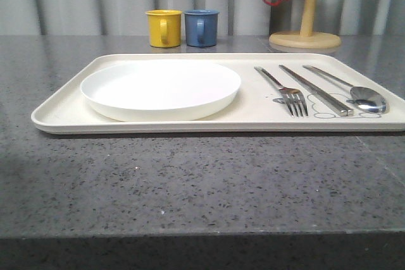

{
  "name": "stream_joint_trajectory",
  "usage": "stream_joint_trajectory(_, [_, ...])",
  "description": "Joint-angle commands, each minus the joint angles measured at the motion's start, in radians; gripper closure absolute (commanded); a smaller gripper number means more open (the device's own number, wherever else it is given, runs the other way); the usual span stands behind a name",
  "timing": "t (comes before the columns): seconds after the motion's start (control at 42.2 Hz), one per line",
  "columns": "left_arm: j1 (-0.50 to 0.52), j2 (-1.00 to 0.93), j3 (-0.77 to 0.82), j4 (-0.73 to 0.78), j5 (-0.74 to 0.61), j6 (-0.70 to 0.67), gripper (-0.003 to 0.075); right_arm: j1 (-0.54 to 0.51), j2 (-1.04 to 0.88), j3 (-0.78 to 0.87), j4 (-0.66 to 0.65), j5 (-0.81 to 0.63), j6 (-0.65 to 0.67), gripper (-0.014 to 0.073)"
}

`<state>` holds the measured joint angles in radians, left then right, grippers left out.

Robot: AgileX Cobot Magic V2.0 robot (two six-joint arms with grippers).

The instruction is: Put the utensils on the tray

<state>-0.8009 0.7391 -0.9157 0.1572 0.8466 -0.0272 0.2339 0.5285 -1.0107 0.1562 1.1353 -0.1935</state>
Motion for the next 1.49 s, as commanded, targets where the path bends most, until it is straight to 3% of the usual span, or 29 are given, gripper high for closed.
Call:
stream_joint_trajectory(0.0, [0.05,-0.049,0.009,0.022,-0.112,-0.013,0.0741,-0.002,0.008,-0.02,0.009,-0.07,0.004,0.0661])
stream_joint_trajectory(0.237, [0.319,-0.319,0.298,-0.129,-0.342,-0.013,0.0741,-0.002,0.008,-0.02,0.009,-0.07,0.004,0.0661])
stream_joint_trajectory(0.522, [0.728,-0.687,0.704,-0.267,-0.569,-0.009,0.074,-0.002,0.008,-0.02,0.009,-0.07,0.004,0.0661])
stream_joint_trajectory(0.617, [0.805,-0.746,0.781,-0.28,-0.63,0.004,0.074,-0.002,0.008,-0.02,0.009,-0.07,0.004,0.0661])
stream_joint_trajectory(0.806, [0.814,-0.767,0.822,-0.277,-0.709,0.108,0.074,-0.002,0.008,-0.02,0.009,-0.069,0.004,0.0661])
stream_joint_trajectory(0.925, [0.814,-0.767,0.834,-0.262,-0.726,0.108,0.074,-0.002,0.009,-0.02,0.009,-0.069,0.004,0.0661])
stream_joint_trajectory(1.209, [0.789,-0.767,0.925,-0.234,-0.907,0.108,0.074,-0.002,0.009,-0.02,0.009,-0.069,0.004,0.0661])
stream_joint_trajectory(1.47, [0.784,-0.767,0.925,-0.212,-0.922,0.108,0.0741,-0.002,0.009,-0.02,0.009,-0.069,0.004,0.0661])
